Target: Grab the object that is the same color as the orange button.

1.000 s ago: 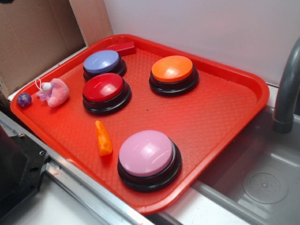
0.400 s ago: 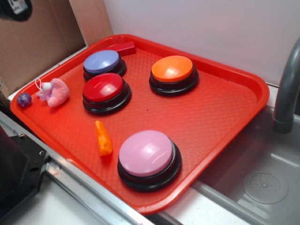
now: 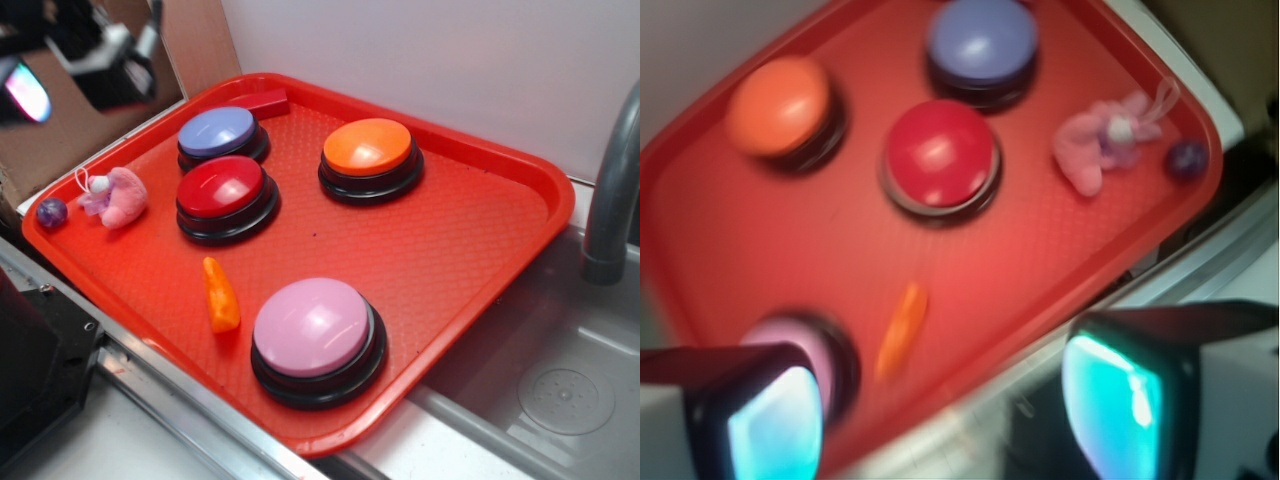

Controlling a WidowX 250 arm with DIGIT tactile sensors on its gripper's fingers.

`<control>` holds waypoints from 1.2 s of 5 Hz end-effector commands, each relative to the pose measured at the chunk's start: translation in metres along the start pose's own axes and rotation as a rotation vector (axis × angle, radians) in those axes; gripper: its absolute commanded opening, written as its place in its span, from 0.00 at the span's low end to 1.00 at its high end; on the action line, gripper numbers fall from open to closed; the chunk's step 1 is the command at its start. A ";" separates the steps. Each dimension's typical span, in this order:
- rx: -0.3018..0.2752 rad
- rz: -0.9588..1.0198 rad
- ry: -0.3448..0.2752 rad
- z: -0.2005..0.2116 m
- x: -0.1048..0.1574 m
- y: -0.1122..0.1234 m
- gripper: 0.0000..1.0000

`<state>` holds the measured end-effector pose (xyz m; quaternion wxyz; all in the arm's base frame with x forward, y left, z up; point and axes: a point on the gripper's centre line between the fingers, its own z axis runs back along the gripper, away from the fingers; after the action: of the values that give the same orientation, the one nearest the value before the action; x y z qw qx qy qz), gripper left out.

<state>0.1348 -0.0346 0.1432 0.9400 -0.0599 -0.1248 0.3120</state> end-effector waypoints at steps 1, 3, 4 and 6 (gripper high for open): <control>0.009 0.155 -0.118 -0.062 0.004 -0.010 1.00; 0.098 0.300 -0.110 -0.107 0.007 -0.005 1.00; 0.130 0.304 -0.102 -0.121 -0.010 -0.006 1.00; 0.154 0.299 -0.099 -0.135 -0.022 -0.006 1.00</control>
<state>0.1530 -0.0586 0.0080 0.8765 0.0161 -0.1322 0.4626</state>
